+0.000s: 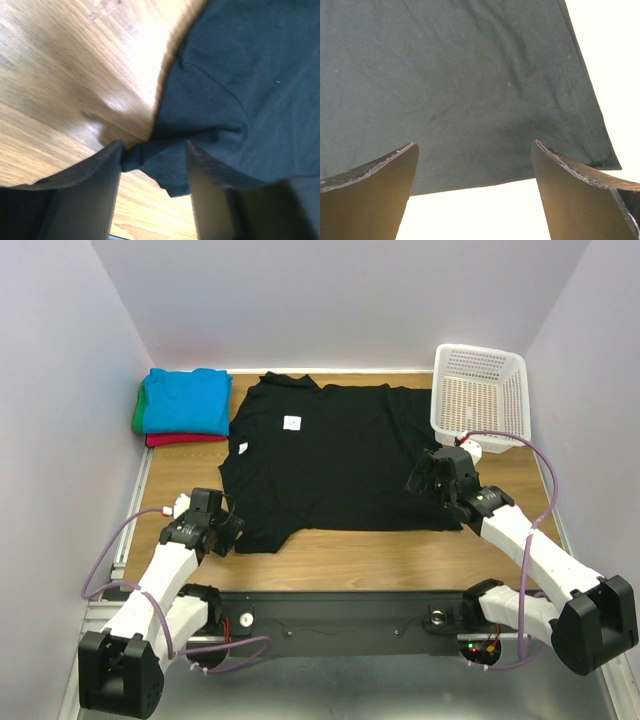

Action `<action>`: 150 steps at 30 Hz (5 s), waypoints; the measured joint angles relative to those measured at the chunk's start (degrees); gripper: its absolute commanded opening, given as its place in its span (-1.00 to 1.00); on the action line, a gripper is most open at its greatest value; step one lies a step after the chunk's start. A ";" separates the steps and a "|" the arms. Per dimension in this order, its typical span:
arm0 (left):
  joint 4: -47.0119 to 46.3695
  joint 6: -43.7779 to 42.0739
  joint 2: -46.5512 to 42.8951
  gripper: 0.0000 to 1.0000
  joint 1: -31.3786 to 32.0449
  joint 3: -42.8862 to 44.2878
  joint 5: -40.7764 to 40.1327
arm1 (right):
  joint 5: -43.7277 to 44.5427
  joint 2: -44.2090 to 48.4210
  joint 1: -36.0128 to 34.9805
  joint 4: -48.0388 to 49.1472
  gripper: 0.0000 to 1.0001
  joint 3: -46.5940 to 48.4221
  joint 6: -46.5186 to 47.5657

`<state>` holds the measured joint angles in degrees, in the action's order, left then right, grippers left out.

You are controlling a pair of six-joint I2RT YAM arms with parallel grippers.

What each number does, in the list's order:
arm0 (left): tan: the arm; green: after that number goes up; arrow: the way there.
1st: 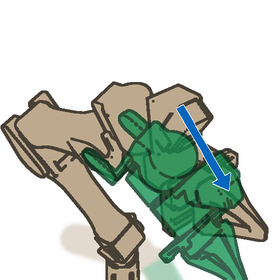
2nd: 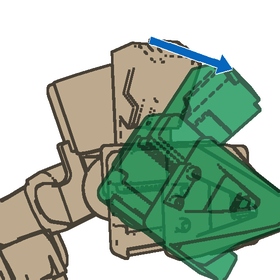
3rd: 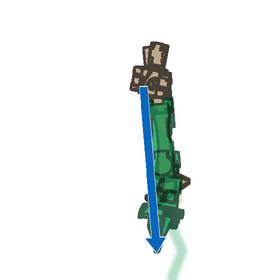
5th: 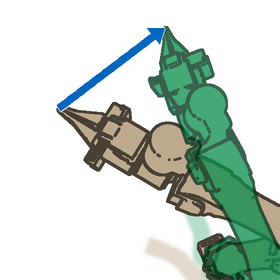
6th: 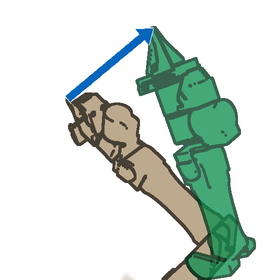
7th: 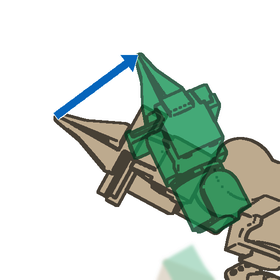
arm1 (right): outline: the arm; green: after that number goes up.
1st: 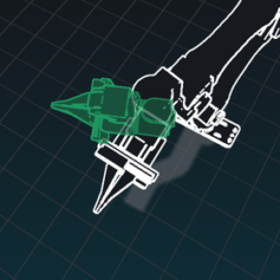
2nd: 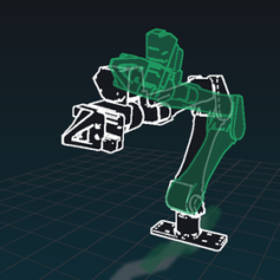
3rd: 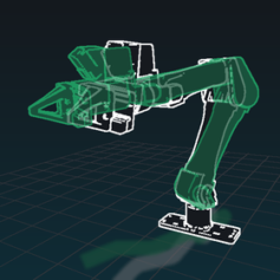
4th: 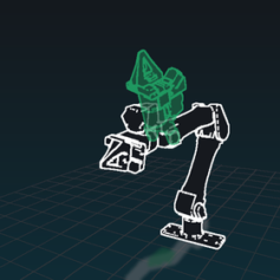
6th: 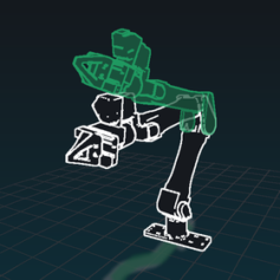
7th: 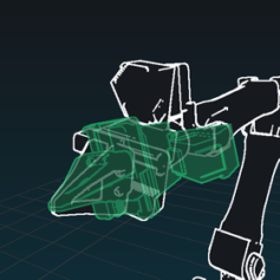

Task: Fold and stack the t-shirts
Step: Fold the tshirt

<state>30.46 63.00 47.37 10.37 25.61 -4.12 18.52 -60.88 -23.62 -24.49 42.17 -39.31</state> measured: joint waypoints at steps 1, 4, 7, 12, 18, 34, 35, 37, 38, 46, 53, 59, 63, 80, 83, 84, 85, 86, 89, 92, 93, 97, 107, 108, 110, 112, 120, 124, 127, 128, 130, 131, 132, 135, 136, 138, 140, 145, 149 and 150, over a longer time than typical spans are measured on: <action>-0.02 -0.11 0.44 -0.08 0.00 0.00 -0.04 | 0.13 0.00 0.00 0.00 1.00 0.00 0.00; -0.02 -0.66 1.92 -0.09 0.00 0.00 -0.22 | 0.55 -0.09 0.00 0.00 1.00 0.00 0.00; -0.11 -1.05 1.99 -0.34 0.02 0.00 -0.11 | 0.85 -0.42 0.00 -0.07 1.00 0.00 -0.04; -0.81 -1.64 1.99 -1.00 0.15 -0.02 0.96 | 1.14 -0.85 0.00 -0.44 1.00 0.00 -0.24; -1.01 -2.73 1.95 -1.00 0.17 -0.04 1.64 | 2.40 -0.92 0.00 -1.73 1.00 -0.57 -1.99; -1.05 -6.16 -10.49 -1.00 0.42 -0.04 4.70 | 3.39 0.81 3.39 -8.87 0.65 -9.33 -10.51; -1.05 -6.27 -10.49 -1.00 0.42 -0.04 4.76 | 3.45 1.33 3.52 -9.07 0.61 -9.84 -10.91; -1.05 -6.45 -10.49 -1.00 0.42 -0.04 4.83 | 3.65 2.21 3.89 -9.57 0.57 -10.97 -11.72; -1.07 -6.58 -10.49 -1.00 0.42 -0.04 4.87 | 3.82 2.40 4.17 -9.81 0.51 -11.72 -12.24; -1.20 -6.93 -10.38 -1.00 0.42 0.02 5.03 | 6.43 -1.66 4.90 -10.43 0.30 -12.81 -14.62; -1.75 -6.95 -9.97 -1.00 0.42 0.02 5.01 | 7.89 -4.33 4.90 -10.45 0.18 -12.59 -15.19; -2.08 -6.97 -9.60 -1.00 0.42 0.04 5.01 | 8.13 -4.37 4.90 -10.47 0.15 -12.57 -15.28; -2.08 -6.99 -9.60 -1.00 0.42 0.42 4.98 | 7.87 -3.08 4.90 -10.51 0.15 -12.55 -14.84; -2.16 -6.99 -9.64 -1.00 0.42 0.81 5.01 | 10.51 -8.79 5.95 -8.31 -0.57 -10.32 -15.52; -2.16 -6.99 -9.62 -1.00 0.42 0.81 5.01 | 10.40 -9.01 5.95 -7.67 -0.99 -10.23 -15.43; -2.16 -6.99 -9.62 -1.00 0.42 0.83 4.79 | 10.29 -8.98 5.95 -7.50 -0.99 -10.23 -15.34; -2.01 -6.97 -9.57 -1.00 0.42 1.01 4.52 | 10.19 -8.79 5.97 -7.45 -0.99 -10.25 -15.15; -1.81 -6.99 -9.53 -1.00 0.42 1.36 4.33 | 10.12 -8.44 5.97 -7.50 -0.99 -10.29 -14.93; -0.85 -6.97 -9.64 -1.00 0.42 2.89 3.61 | 9.40 -5.81 5.97 -7.61 -0.99 -10.58 -14.43; 1.27 -6.23 -11.08 -1.00 0.42 4.50 2.38 | 7.65 -1.92 5.97 -7.80 -0.99 -11.67 -14.23; 2.36 -5.77 -12.41 -1.00 0.42 4.96 1.84 | 7.13 -0.85 5.97 -8.31 -0.99 -11.93 -14.25; 6.43 -3.54 -17.18 -1.00 0.42 5.57 0.13 | 5.75 1.42 5.97 -12.26 -0.99 -11.98 -15.50; 12.11 -0.96 -20.98 -1.00 0.42 5.62 -0.92 | 2.84 10.43 5.97 -19.23 -0.99 -11.67 -18.82; 12.02 -0.98 -20.81 -1.00 0.42 5.62 -0.90 | 2.86 10.93 5.97 -19.69 -0.99 -11.41 -18.91; 11.32 -1.11 -20.09 -1.00 0.42 5.62 -0.79 | 2.89 10.82 5.97 -20.22 -0.99 -10.71 -18.97; 10.16 -1.44 -18.67 -1.00 0.42 5.66 -0.61 | 3.04 9.97 5.97 -20.50 -0.99 -10.03 -18.91; 2.93 -3.76 -7.67 -1.00 0.42 9.81 -0.63 | 5.55 2.23 5.97 -21.35 -0.99 -2.56 -17.09; -1.14 -4.68 -2.05 -1.00 0.42 12.81 -1.05 | 7.04 -1.79 5.97 -20.92 -0.99 1.40 -15.91; -3.39 -5.55 2.45 -1.00 0.42 15.34 -2.25 | 8.31 -5.60 5.97 -20.28 -0.99 4.00 -15.06; -3.93 -5.70 3.43 -1.00 0.42 16.09 -2.51 | 8.87 -7.26 5.97 -20.00 -0.99 4.96 -14.82; -5.55 -6.29 6.75 -1.00 0.42 18.18 -3.10 | 9.81 -10.36 5.97 -19.82 -0.99 7.06 -14.38; -6.25 -6.56 8.07 -1.00 0.42 19.10 -3.37 | 10.03 -11.02 5.97 -19.76 -0.99 7.52 -14.38; -7.06 -6.86 10.08 -1.00 0.39 20.20 -3.58 | 10.64 -12.92 5.97 -19.52 -0.99 8.98 -14.05; -8.55 -7.72 14.97 -1.00 0.35 23.91 -4.13 | 11.96 -15.78 5.99 -18.78 -0.99 11.69 -13.33; -9.29 -8.17 16.98 -1.00 0.11 25.29 -4.39 | 12.72 -16.94 5.97 -18.36 -0.99 12.74 -12.96; -10.84 -8.96 20.02 -1.00 -0.22 27.19 -4.68 | 13.55 -18.82 6.03 -18.23 -0.99 14.47 -12.63; -11.69 -9.35 22.51 -1.00 -0.70 28.35 -4.74 | 14.38 -20.57 6.16 -17.42 -0.99 15.76 -12.02; -13.46 -11.45 30.08 -1.00 -2.38 32.02 -4.61 | 16.37 -25.92 7.10 -16.61 -0.99 19.23 -10.82; -15.26 -13.14 35.28 -1.00 -3.04 35.19 -4.72 | 17.31 -29.44 7.45 -15.67 -0.99 22.12 -9.27; -15.72 -13.64 36.52 -1.00 -3.13 36.02 -4.70 | 17.55 -30.42 7.58 -15.32 -0.99 23.06 -8.81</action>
<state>14.74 49.36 83.90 7.25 61.63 -8.82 36.07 -91.31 -16.03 -39.81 65.23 -48.12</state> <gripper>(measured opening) 0.019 0.012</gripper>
